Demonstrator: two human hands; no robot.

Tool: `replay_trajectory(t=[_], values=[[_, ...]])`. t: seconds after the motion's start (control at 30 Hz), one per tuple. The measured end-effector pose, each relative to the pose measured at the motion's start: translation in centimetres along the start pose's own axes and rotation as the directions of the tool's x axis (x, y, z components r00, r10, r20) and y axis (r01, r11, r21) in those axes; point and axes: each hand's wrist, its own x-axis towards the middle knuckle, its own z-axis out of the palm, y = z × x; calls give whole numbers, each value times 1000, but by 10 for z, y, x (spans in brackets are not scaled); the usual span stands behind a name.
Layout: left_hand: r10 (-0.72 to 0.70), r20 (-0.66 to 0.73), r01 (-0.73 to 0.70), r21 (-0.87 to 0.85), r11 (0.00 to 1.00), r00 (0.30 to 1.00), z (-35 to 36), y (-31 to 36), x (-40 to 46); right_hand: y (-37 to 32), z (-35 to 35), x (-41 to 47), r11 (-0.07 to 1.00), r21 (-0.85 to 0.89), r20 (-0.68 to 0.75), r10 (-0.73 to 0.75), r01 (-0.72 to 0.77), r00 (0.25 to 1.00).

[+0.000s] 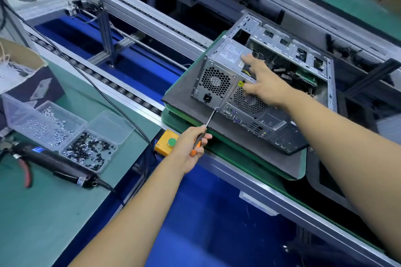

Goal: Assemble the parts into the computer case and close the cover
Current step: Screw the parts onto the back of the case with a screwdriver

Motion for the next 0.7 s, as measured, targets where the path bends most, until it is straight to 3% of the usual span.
replay_trajectory(t=[0.03,0.07,0.1,0.13,0.17,0.2,0.23,0.27,0.3,0.33,0.37,0.43,0.47,0.5,0.53,0.6,0.67,0.7], values=[[15,4,-15,22,1000,1000,0,-1,1,0,0,0,1000,6,-1,2,-2,1000],[94,-15,-91,160,983,995,1,-2,2,-1,0,0,1000,5,-1,2,-2,1000],[225,-30,-195,397,897,974,2,-3,3,-2,0,0,1000,-3,-2,4,-4,1000],[393,1,-292,674,679,919,3,-4,3,-2,0,-1,1000,-13,-4,7,-7,1000],[552,74,-297,897,327,830,4,-8,4,-2,0,0,1000,-16,-4,7,-7,1000],[654,179,-207,978,-36,735,5,-11,4,-2,1,-1,1000,-9,-3,7,-7,1000],[697,265,-113,960,-257,666,7,-13,2,-3,1,-1,1000,-1,-5,5,-5,1000],[717,304,-89,943,-322,628,10,-13,-1,-3,1,-1,1000,5,-8,3,-3,1000],[722,287,-114,953,-279,630,13,-13,-3,-3,1,-1,1000,7,-8,2,-1,1000],[720,220,-198,973,-117,658,12,-12,-1,-4,1,0,1000,10,-7,-1,1,1000],[683,113,-297,942,158,722,11,-9,2,-3,1,0,1000,16,-3,-1,1,1000],[427,-66,-314,579,753,902,7,-5,5,-3,1,0,1000,30,4,1,-1,1000],[263,-89,-220,336,916,961,3,-3,4,-2,1,-1,999,39,6,4,-4,1000],[112,-59,-105,118,987,992,0,-3,4,-2,1,-2,999,45,6,5,-5,1000],[-13,-3,13,-57,998,1000,-1,-4,4,-3,1,-3,999,49,5,6,-6,1000],[-142,78,155,-207,966,987,-1,-2,4,-7,2,-4,999,46,10,2,-3,1000],[-66,39,64,41,997,997,2,4,4,-7,-1,-6,999,33,3,12,-12,1000],[82,-3,-79,279,957,997,3,8,4,-6,-1,-5,1000,28,-2,13,-13,1000]])
